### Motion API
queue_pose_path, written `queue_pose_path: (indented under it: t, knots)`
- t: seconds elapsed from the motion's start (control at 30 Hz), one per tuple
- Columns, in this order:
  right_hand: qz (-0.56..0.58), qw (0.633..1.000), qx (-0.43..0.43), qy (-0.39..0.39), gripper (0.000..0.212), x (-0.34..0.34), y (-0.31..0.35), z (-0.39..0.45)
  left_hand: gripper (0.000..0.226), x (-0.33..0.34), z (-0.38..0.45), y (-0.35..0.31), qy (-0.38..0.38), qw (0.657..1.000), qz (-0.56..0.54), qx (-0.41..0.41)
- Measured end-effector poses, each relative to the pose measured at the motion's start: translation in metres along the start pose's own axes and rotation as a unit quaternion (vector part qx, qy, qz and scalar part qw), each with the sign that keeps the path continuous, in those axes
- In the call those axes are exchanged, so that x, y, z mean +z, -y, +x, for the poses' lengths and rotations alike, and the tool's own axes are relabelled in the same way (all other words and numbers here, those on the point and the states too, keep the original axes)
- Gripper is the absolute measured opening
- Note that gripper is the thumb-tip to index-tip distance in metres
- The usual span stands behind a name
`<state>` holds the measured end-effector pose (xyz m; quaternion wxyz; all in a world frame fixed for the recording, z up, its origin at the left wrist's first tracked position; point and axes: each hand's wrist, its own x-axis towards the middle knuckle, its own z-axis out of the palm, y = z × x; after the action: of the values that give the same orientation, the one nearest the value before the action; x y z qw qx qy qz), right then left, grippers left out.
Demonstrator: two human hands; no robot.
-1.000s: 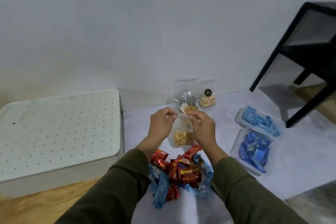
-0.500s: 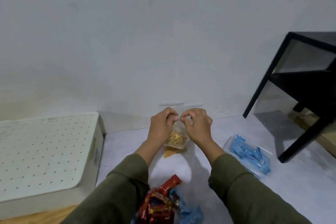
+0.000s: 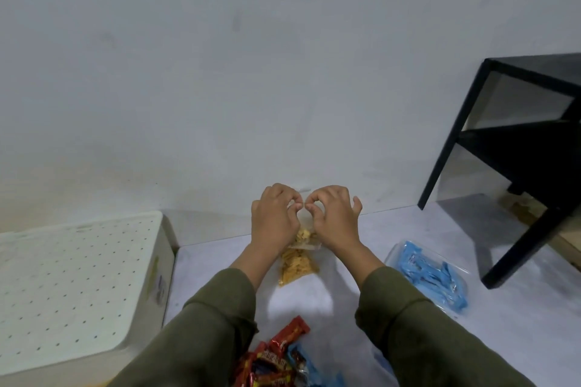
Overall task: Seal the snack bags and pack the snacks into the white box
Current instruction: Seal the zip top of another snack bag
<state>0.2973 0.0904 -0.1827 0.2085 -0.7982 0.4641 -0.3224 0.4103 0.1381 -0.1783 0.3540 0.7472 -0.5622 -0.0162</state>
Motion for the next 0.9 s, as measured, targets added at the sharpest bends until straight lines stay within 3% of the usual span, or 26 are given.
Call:
queue_pose_path:
  t: [0.37, 0.53, 0.77, 0.9]
  knots:
    - [-0.004, 0.999, 0.033, -0.034, 0.006, -0.002, 0.010, -0.014, 0.011, -0.017, -0.002, 0.003, 0.017, 0.999, -0.026, -0.021]
    - [-0.012, 0.998, 0.019, -0.059, 0.007, -0.007, 0.014, -0.014, 0.010, -0.019, -0.003, -0.002, 0.046, 0.998, -0.002, 0.052]
    - [0.003, 0.998, 0.020, -0.067, 0.006, -0.017, 0.021, -0.017, 0.016, -0.025, 0.003, -0.003, 0.023, 0.999, 0.008, 0.025]
    - [-0.003, 0.997, 0.030, -0.076, 0.008, -0.022, 0.026, -0.016, 0.011, -0.028, 0.001, 0.000, 0.049, 0.997, -0.010, 0.063]
